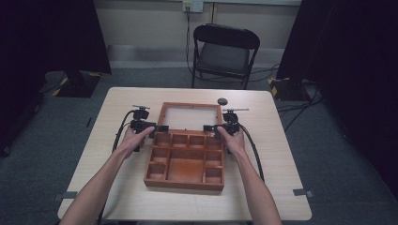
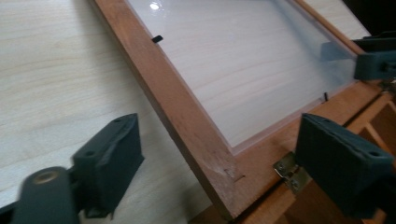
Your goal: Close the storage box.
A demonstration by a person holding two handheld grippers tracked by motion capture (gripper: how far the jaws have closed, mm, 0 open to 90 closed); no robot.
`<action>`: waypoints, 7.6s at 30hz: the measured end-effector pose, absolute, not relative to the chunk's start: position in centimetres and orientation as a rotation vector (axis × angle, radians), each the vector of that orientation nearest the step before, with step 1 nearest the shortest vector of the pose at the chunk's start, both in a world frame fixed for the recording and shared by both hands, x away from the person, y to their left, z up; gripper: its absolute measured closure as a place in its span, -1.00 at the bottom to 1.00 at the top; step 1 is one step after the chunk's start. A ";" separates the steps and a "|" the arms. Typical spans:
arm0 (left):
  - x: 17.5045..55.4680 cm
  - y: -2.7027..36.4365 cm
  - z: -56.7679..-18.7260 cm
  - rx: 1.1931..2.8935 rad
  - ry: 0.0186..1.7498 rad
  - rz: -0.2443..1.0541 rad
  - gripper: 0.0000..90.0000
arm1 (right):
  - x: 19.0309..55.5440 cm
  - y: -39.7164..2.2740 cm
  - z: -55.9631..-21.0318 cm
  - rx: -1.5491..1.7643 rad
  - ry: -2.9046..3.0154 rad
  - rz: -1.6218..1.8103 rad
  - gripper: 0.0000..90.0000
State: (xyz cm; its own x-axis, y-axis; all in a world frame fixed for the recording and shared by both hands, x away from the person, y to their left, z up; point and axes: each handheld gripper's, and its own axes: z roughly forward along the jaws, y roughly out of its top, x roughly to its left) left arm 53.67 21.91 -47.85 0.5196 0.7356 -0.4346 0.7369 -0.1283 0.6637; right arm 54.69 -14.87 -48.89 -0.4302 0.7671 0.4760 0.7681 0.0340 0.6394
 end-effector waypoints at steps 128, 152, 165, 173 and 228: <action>45.2 24.4 -40.6 1.826 0.949 0.195 -0.39 | 44.6 -16.6 -40.4 -1.466 -2.352 -1.747 -0.26; 43.0 24.6 -41.6 1.843 0.931 0.150 -0.56 | 42.4 -18.4 -40.6 -1.433 -2.484 -1.585 -0.34; 41.8 24.6 -40.9 1.855 0.923 0.175 -0.57 | 41.5 -20.7 -40.0 -1.530 -2.524 -1.554 -0.23; 40.8 24.7 -41.1 1.848 0.926 0.163 -0.60 | 41.6 -20.4 -37.5 -1.451 -2.513 -1.621 -0.11; 39.5 24.7 -42.0 1.911 0.928 0.203 -0.62 | 40.6 -7.4 -34.2 -0.711 -2.531 -1.400 0.81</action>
